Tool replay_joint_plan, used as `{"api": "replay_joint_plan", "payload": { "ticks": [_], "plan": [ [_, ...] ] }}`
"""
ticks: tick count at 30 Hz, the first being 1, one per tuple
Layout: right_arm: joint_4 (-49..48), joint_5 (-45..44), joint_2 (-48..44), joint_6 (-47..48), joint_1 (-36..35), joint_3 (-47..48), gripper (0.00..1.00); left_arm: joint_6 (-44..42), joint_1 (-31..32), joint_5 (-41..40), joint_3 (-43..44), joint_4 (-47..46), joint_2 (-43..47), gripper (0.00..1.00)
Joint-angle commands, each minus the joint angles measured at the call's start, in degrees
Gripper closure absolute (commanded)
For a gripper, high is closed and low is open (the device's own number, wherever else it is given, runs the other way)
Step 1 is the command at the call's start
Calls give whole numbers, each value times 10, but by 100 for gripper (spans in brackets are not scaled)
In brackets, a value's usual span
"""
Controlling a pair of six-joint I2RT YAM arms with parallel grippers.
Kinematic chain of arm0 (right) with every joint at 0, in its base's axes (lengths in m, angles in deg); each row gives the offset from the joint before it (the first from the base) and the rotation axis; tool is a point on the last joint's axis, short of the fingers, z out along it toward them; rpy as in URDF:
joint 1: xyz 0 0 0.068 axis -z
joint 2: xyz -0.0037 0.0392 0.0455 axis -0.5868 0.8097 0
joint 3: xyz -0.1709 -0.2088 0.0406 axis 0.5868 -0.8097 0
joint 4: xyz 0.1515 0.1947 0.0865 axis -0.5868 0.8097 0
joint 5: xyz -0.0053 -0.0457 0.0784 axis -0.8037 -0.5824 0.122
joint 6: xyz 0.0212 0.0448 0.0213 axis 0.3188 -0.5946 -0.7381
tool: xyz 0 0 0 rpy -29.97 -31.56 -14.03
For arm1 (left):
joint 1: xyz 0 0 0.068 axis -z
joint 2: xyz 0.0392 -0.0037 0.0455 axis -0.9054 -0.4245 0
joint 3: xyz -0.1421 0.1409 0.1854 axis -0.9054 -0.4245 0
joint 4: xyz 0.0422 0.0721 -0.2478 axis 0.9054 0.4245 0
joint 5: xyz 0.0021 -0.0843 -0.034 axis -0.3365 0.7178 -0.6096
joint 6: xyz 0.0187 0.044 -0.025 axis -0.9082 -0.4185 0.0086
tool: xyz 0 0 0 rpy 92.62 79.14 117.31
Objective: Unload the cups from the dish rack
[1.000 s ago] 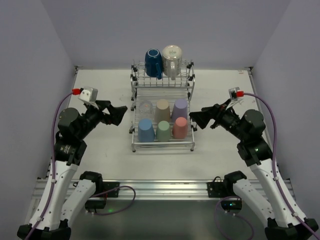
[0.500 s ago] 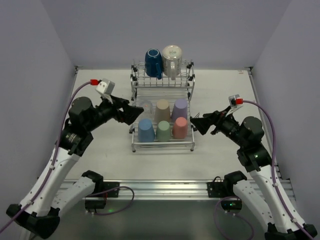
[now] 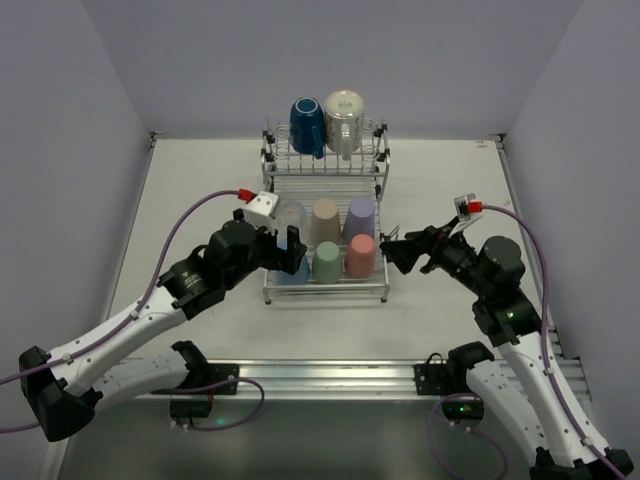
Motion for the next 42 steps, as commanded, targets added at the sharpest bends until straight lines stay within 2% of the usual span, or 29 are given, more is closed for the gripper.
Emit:
{"api": "replay_joint_plan", "payload": {
  "ticks": [1,5,14,20,23,24,26,27,30,35,38,42],
  "plan": [
    [-10,-4,2,8,-3,-1,1,8,5,-58,-39,-32,-13,0],
    [-7,-3,2,9,-4,-5,1,12,13,-92,-61,-56,-24,0],
    [-17,4,12,4,-5,-14,1,-2,14,-85,-69,-99,-81,0],
    [-26,5,20,1,-7,-15,2,-11,14,-94,-72,-126,-100,5],
    [-34,11,25,-5,-7,-18,2,-16,14,-103,-72,-136,-104,16],
    [-36,12,26,-6,-7,-20,2,-18,14,-111,-71,-136,-103,24],
    [-45,20,34,-13,-9,-23,2,-23,15,-120,-72,-136,-97,33],
    [-48,22,37,-18,-10,-23,2,-24,14,-129,-73,-135,-89,42],
    [-62,25,48,-26,-14,-22,2,-28,14,-143,-68,-127,-59,55],
    [-143,45,72,-91,-31,-25,5,-25,14,-156,-30,-76,24,61],
    [-189,48,93,-136,-62,-22,9,-7,13,-126,-6,-77,92,63],
    [-302,44,113,-189,-110,-17,14,41,13,-45,-16,-137,174,64]
  ]
}}
